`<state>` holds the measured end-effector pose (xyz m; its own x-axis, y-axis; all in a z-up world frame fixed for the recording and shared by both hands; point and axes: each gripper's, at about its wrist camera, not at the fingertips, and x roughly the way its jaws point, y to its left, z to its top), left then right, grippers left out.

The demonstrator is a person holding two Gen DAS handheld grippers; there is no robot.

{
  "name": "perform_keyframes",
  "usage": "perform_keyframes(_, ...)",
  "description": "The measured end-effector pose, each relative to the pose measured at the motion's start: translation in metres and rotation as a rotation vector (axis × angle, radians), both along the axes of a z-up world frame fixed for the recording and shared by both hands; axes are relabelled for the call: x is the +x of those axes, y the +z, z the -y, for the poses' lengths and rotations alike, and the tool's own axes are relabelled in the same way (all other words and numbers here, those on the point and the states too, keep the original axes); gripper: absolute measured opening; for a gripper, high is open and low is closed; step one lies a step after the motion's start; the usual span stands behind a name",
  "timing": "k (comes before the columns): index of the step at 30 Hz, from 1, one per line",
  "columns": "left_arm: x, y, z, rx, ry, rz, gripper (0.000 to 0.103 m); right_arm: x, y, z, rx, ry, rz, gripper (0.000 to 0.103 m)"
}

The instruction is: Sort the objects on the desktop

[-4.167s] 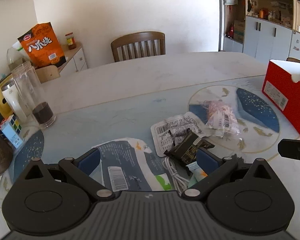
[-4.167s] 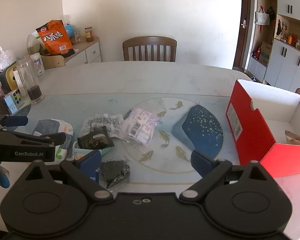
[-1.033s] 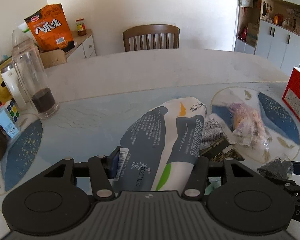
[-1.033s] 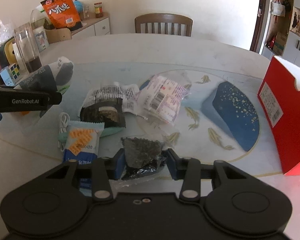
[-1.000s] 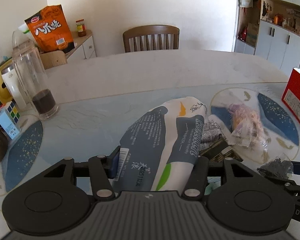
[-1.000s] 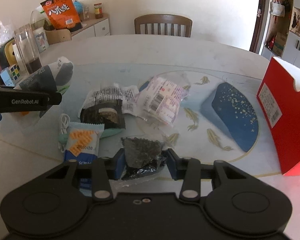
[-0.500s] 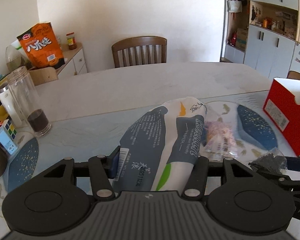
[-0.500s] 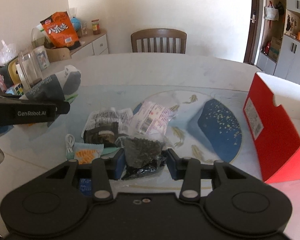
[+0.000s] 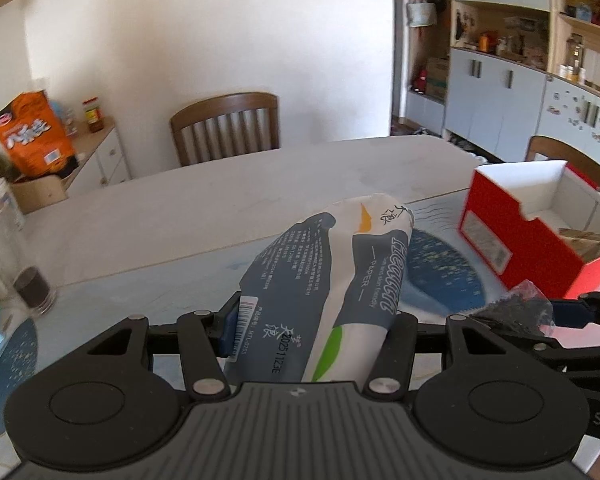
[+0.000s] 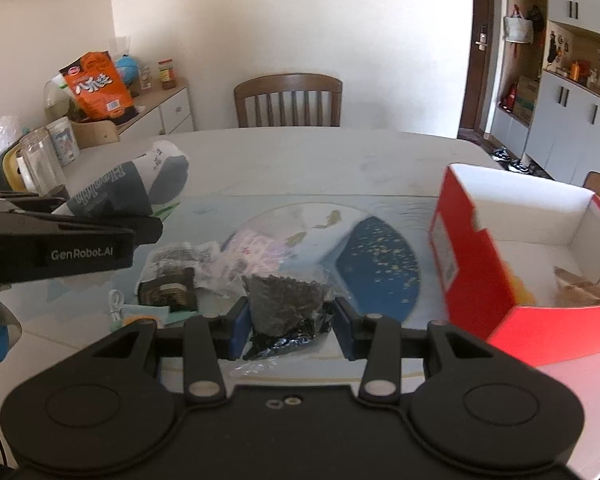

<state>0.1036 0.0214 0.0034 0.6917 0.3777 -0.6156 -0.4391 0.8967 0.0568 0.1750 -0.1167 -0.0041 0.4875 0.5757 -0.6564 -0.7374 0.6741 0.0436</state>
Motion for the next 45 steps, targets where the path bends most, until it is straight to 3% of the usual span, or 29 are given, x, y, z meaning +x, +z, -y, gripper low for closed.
perform_keyframes(22,0.102,0.021,0.091,0.029,-0.16,0.013,0.054,0.076,0.027,0.083,0.053,-0.102,0.038,0.042)
perform_keyframes(36,0.167,0.021,0.15,0.043,-0.218,-0.009,0.054,0.131,0.024,0.127,0.056,-0.118,0.031,0.043)
perform_keyframes(45,0.212,0.014,0.165,0.055,-0.284,-0.063,0.054,0.164,0.015,0.145,0.033,-0.108,0.011,0.043)
